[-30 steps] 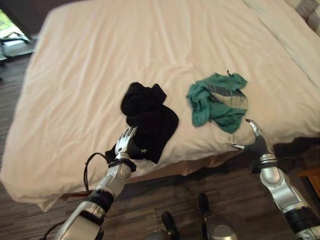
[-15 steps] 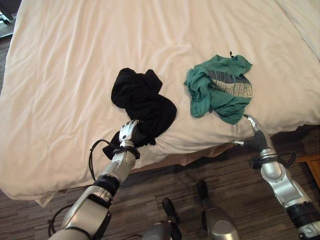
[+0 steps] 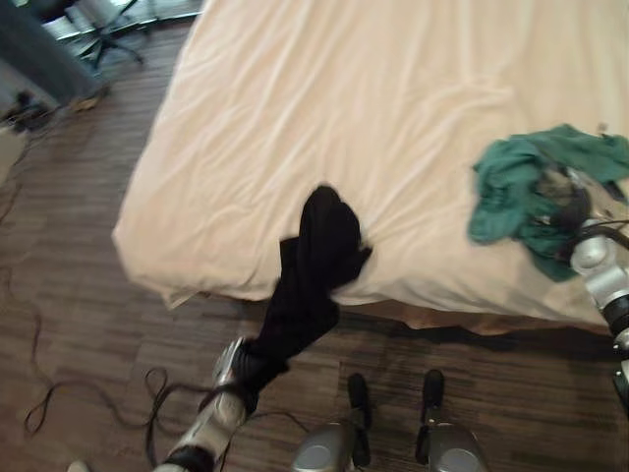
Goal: Tidy up the quilt and then pick up the clothes from the bed and put them into the laundry hamper.
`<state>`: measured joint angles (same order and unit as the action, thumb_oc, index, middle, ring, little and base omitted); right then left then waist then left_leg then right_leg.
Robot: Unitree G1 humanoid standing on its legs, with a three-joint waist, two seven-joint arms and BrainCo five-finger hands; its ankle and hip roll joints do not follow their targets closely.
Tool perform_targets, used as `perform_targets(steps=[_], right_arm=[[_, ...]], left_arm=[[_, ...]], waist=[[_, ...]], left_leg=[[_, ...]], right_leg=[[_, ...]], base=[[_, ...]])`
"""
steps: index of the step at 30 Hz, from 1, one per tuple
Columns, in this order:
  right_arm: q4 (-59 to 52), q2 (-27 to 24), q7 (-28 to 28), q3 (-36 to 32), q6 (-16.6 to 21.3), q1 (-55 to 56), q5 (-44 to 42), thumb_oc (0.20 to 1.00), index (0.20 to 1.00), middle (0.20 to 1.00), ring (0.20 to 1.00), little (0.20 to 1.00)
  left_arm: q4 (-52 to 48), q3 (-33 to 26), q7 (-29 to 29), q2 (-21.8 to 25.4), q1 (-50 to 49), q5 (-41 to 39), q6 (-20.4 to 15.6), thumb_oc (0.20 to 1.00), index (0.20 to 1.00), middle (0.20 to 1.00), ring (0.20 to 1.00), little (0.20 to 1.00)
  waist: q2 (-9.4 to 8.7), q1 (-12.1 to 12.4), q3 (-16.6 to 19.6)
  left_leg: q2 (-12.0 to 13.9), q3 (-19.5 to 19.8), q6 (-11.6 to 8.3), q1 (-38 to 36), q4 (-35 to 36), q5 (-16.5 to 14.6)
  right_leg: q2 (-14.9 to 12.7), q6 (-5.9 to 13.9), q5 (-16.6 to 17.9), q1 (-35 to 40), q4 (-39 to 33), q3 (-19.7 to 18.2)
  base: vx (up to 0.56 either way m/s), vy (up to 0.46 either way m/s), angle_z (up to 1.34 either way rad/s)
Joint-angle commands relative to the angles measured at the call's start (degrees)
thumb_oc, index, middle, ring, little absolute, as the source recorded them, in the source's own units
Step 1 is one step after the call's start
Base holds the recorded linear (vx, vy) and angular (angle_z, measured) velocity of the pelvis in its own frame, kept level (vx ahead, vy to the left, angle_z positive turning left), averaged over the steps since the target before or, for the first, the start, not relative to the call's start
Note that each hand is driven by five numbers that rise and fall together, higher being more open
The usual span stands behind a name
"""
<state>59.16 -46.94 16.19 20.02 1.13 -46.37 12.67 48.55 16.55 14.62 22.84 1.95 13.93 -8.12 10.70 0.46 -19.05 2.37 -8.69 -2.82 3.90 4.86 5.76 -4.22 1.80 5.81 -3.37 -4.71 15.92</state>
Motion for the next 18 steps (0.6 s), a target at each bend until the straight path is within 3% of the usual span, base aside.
perform_targets(steps=[1, 2, 5, 10, 14, 15, 16, 18], right_arm=[[9.4, -1.1, -0.7, 3.0, -0.4, -5.9, -3.5, 0.592, 0.592, 0.592, 0.592, 0.592], [12.2, -1.3, -1.7, 2.6, -0.9, -6.0, -3.8, 0.200, 0.200, 0.200, 0.200, 0.200], [15.5, 0.2, -3.5, 0.4, -1.6, -3.9, -5.1, 0.200, 0.200, 0.200, 0.200, 0.200], [10.2, 7.2, -3.8, -4.9, -0.9, 8.7, -8.3, 0.200, 0.200, 0.200, 0.200, 0.200], [-6.2, 14.7, -6.6, -10.1, 1.0, 30.0, -10.0, 0.200, 0.200, 0.200, 0.200, 0.200], [-11.1, 18.7, -7.7, -12.1, 1.8, 39.3, -10.2, 0.200, 0.200, 0.200, 0.200, 0.200], [-11.2, 18.8, -7.7, -12.1, 1.8, 39.4, -10.1, 0.200, 0.200, 0.200, 0.200, 0.200], [-13.0, 23.5, -9.5, -13.9, 1.8, 48.9, -11.0, 0.200, 0.200, 0.200, 0.200, 0.200]], left_arm=[[0.7, 2.0, -0.4, 1.9, -1.3, -4.2, -0.6, 0.200, 0.200, 0.200, 0.200, 0.200], [0.7, 2.2, -0.8, 1.4, -1.3, -4.5, -0.7, 0.200, 0.200, 0.200, 0.200, 0.200], [1.6, 2.8, -1.7, -0.5, -1.4, -4.6, -0.3, 0.200, 0.200, 0.200, 0.200, 0.200], [3.8, 2.5, -2.2, -2.2, -0.6, -3.0, 0.7, 0.200, 0.200, 0.200, 0.200, 0.200], [8.2, 1.5, -2.8, -0.5, 0.4, 4.6, 2.5, 0.200, 0.200, 0.200, 0.200, 0.200], [11.2, -0.4, -3.1, 0.1, -0.3, 6.6, 3.8, 0.200, 0.200, 0.200, 0.200, 0.200], [11.2, -0.3, -3.1, 0.1, -0.3, 6.6, 3.8, 0.200, 0.200, 0.200, 0.200, 0.200], [13.3, -3.6, -3.3, -0.1, -2.1, 6.2, 4.8, 0.200, 0.200, 0.200, 0.200, 0.200]], waist=[[-2.15, 2.6, 2.0], [-1.75, 2.9, 2.0], [-1.10, 3.0, 1.8], [-2.51, 1.8, 1.6], [-6.15, -1.5, 2.4], [-7.71, -3.3, 3.0], [-7.73, -3.3, 3.2], [-9.45, -5.3, 4.1]], left_leg=[[4.4, -0.5, -7.04, 3.1, 0.1, -0.2], [4.3, -0.3, -7.31, 3.5, 0.1, 0.0], [4.5, 0.1, -7.67, 3.9, 0.1, 0.5], [4.8, -0.7, -7.09, 2.5, 0.1, -0.3], [5.4, -2.6, -5.89, -0.4, 0.1, -2.5], [5.8, -3.6, -5.47, -2.4, 0.1, -3.7], [5.8, -3.6, -5.45, -2.2, 0.1, -3.6], [6.3, -4.9, -4.98, -4.8, 0.1, -4.8]], right_leg=[[-6.1, 7.52, -4.9, -1.2, 0.2, -1.0], [-6.2, 7.58, -4.9, -1.1, -0.1, -0.3], [-6.1, 7.64, -5.5, -0.5, -0.3, 0.8], [-5.6, 7.50, -5.7, 1.0, -0.3, 0.1], [-5.5, 7.55, -5.7, 2.1, -0.1, -1.9], [-5.3, 7.54, -6.1, 3.1, 0.6, -2.6], [-5.3, 7.53, -6.0, 2.9, 0.6, -2.6], [-5.0, 7.57, -6.7, 3.7, 1.9, -4.0]], base=[[-0.02, -0.040, 0.47], [-0.01, -0.024, 0.60], [0.00, -0.015, 0.33], [0.01, 0.032, 0.05], [0.07, 0.046, -0.07], [0.10, 0.047, -0.25], [0.09, 0.053, -0.33], [0.07, 0.060, -0.48]])
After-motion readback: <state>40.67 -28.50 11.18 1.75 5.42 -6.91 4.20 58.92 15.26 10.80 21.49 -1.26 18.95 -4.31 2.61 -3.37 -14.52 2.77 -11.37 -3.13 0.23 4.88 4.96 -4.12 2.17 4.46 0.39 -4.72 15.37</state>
